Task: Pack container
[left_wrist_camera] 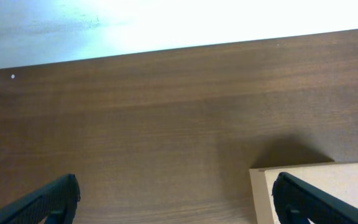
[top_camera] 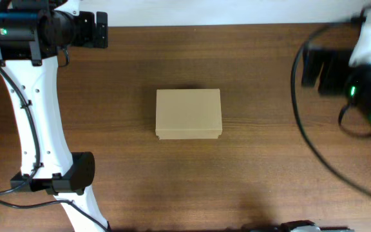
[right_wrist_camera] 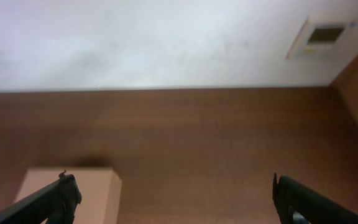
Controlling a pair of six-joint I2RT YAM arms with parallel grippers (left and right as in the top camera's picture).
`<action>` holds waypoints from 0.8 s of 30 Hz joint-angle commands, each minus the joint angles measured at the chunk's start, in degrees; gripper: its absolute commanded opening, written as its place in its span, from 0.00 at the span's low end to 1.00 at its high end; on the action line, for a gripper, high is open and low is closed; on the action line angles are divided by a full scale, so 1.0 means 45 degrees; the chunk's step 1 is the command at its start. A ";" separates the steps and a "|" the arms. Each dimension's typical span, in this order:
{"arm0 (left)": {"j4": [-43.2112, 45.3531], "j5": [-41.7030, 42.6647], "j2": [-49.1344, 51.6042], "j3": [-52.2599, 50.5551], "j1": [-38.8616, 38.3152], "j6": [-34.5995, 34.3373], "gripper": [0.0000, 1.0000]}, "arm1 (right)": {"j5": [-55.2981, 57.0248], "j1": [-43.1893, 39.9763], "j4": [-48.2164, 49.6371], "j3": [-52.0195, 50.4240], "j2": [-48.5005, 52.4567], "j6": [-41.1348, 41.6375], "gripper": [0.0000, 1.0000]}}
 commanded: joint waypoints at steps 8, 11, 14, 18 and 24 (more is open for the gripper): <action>-0.0024 -0.0087 0.0019 0.0233 0.0000 0.0112 0.99 | 0.0209 -0.0015 0.3070 -1.0642 -0.6771 -0.0112 0.99; -0.0024 -0.0087 0.0019 0.0233 0.0000 0.0112 0.99 | 0.0204 -0.0146 0.4488 -1.4090 -0.8913 -0.0102 0.99; -0.0024 -0.0087 0.0019 0.0233 0.0000 0.0112 0.99 | 0.0204 -0.0695 0.5042 -1.6441 -1.0467 -0.0102 0.99; -0.0024 -0.0087 0.0019 0.0233 0.0000 0.0112 0.99 | 0.0204 -0.1161 0.5469 -1.8540 -1.2104 -0.0102 0.99; -0.0024 -0.0087 0.0019 0.0233 0.0000 0.0112 0.99 | 0.0199 -0.1156 0.5571 -2.0371 -1.3857 -0.0097 0.99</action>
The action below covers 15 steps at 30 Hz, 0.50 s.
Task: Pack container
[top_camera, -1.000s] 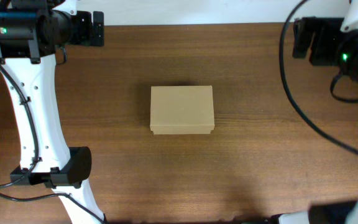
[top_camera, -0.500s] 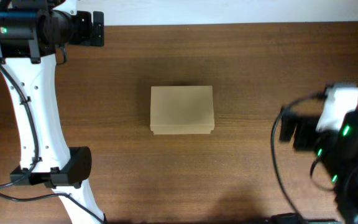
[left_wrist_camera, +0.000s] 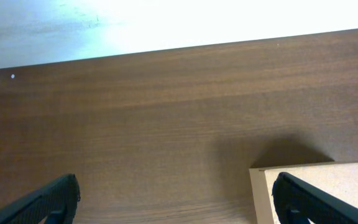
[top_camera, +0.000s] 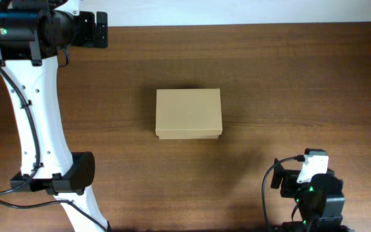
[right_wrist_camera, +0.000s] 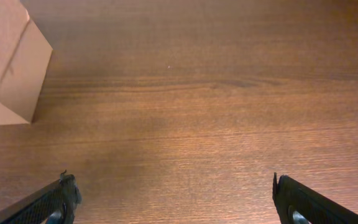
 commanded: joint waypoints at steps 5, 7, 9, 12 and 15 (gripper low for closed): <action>-0.0015 -0.0083 0.0019 0.0228 0.0000 0.0112 0.99 | 0.0160 -0.0112 0.0102 -0.1821 -0.1554 0.0029 0.99; -0.0015 -0.0083 0.0019 0.0228 0.0000 0.0112 0.99 | 0.0165 -0.0112 0.0107 -0.2254 -0.1875 0.0029 0.99; -0.0015 -0.0083 0.0019 0.0228 0.0000 0.0112 0.99 | 0.0165 -0.0112 0.0107 -0.2662 -0.2225 0.0029 0.99; -0.0015 -0.0083 0.0019 0.0228 0.0000 0.0112 0.99 | 0.0155 -0.0112 0.0340 -0.2968 -0.2662 0.0029 0.99; -0.0015 -0.0083 0.0019 0.0228 0.0000 0.0112 0.99 | 0.0160 -0.0112 0.0379 -0.2987 -0.2905 0.0029 0.99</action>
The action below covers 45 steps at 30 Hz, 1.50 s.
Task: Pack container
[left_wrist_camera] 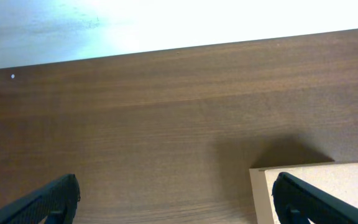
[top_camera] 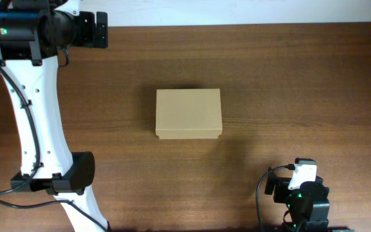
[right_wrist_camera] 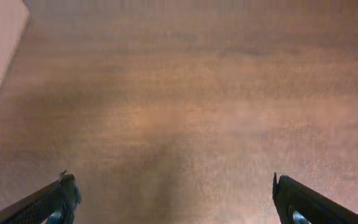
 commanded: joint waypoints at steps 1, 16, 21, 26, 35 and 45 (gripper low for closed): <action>-0.0015 -0.0083 0.0019 0.0228 0.0000 0.0112 0.99 | 0.0155 -0.0102 0.0083 -0.0170 -0.0321 0.0024 0.99; -0.0015 -0.0083 0.0019 0.0228 0.0000 0.0112 0.99 | 0.0155 -0.0102 0.0078 -0.0170 -0.0321 0.0024 0.99; -0.0015 -0.0083 0.0019 0.0228 0.0000 0.0112 0.99 | 0.0155 -0.0102 0.0078 -0.0170 -0.0321 0.0024 0.99; -0.0015 -0.0083 -0.0505 0.0228 -0.0058 0.0112 0.99 | 0.0155 -0.0102 0.0078 -0.0170 -0.0321 0.0024 0.99; -0.0015 -0.0083 -0.2254 0.0219 -0.0058 0.0112 0.99 | 0.0155 -0.0102 0.0078 -0.0170 -0.0321 0.0024 0.99; 0.1481 -0.0083 -0.4775 -0.0010 -0.0058 0.0112 0.99 | 0.0155 -0.0102 0.0078 -0.0170 -0.0321 0.0024 0.99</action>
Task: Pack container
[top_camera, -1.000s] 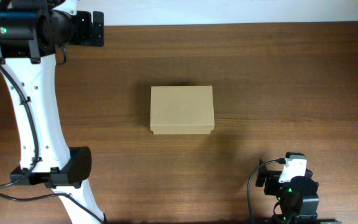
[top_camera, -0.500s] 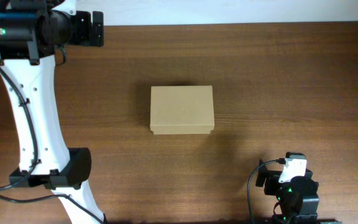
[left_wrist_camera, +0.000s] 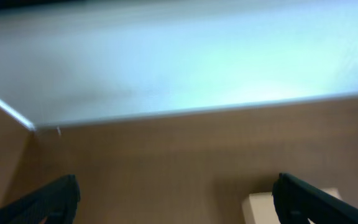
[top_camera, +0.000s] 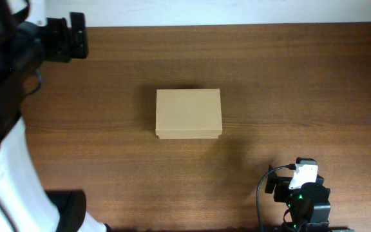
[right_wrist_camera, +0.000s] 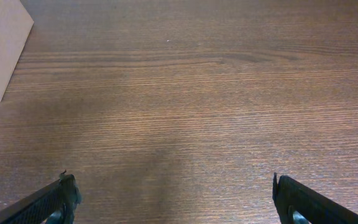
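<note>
A closed tan cardboard box (top_camera: 189, 114) sits in the middle of the brown table (top_camera: 288, 77). Its corner shows in the right wrist view (right_wrist_camera: 2, 43) and the left wrist view (left_wrist_camera: 260, 208). My left gripper (top_camera: 69, 37) is at the far left of the table, blurred, open with nothing between its fingers (left_wrist_camera: 319, 199). My right gripper (top_camera: 301, 187) is folded low at the near right edge, open and empty, with fingers (right_wrist_camera: 309, 202) wide apart above bare wood.
The table's far edge meets a white wall (top_camera: 237, 9). The left arm's white body (top_camera: 5, 161) fills the left side of the overhead view. No other objects lie on the wood.
My left arm has moved: its gripper sits further left in the overhead view, and its wrist view now shows more wall and less of the box. The right arm stays put.
At first my right arm was blurred at the far right, its gripper open. Then it was folded down at the near right edge, where it remains. The left arm held still at the far left until now. The box has not moved.
</note>
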Controlling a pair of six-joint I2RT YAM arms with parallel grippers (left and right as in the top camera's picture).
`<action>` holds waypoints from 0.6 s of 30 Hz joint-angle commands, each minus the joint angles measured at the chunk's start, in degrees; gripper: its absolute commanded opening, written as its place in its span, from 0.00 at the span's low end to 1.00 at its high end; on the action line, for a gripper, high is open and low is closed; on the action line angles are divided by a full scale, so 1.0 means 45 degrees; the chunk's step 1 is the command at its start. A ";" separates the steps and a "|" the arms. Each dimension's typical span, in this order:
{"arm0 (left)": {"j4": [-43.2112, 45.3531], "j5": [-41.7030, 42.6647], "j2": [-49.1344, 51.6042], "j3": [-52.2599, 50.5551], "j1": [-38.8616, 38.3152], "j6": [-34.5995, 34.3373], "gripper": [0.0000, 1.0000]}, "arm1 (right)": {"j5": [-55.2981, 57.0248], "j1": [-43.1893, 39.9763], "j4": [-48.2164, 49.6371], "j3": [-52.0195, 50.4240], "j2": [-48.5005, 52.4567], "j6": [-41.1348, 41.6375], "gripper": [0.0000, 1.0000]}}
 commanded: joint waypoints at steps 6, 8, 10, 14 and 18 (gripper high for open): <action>0.2875 -0.0087 -0.3099 -0.2618 -0.0053 0.0117 0.99 | 0.0155 -0.0102 0.0034 -0.0165 -0.0146 0.0029 0.99; 0.3555 -0.0087 -0.3774 -0.3648 -0.0058 0.0112 0.99 | 0.0155 -0.0102 0.0034 -0.0165 -0.0146 0.0029 0.99; 0.4240 -0.0097 -0.4488 -0.4862 -0.0058 0.0117 0.99 | 0.0155 -0.0102 0.0034 -0.0165 -0.0146 0.0029 0.99; 0.5999 -0.0291 -0.6169 -0.8014 -0.0053 0.0117 0.99 | 0.0155 -0.0102 0.0034 -0.0165 -0.0146 0.0029 0.99; 0.8519 -0.0277 -0.8456 -1.2250 -0.0058 0.0112 0.99 | 0.0155 -0.0102 0.0034 -0.0165 -0.0146 0.0029 0.99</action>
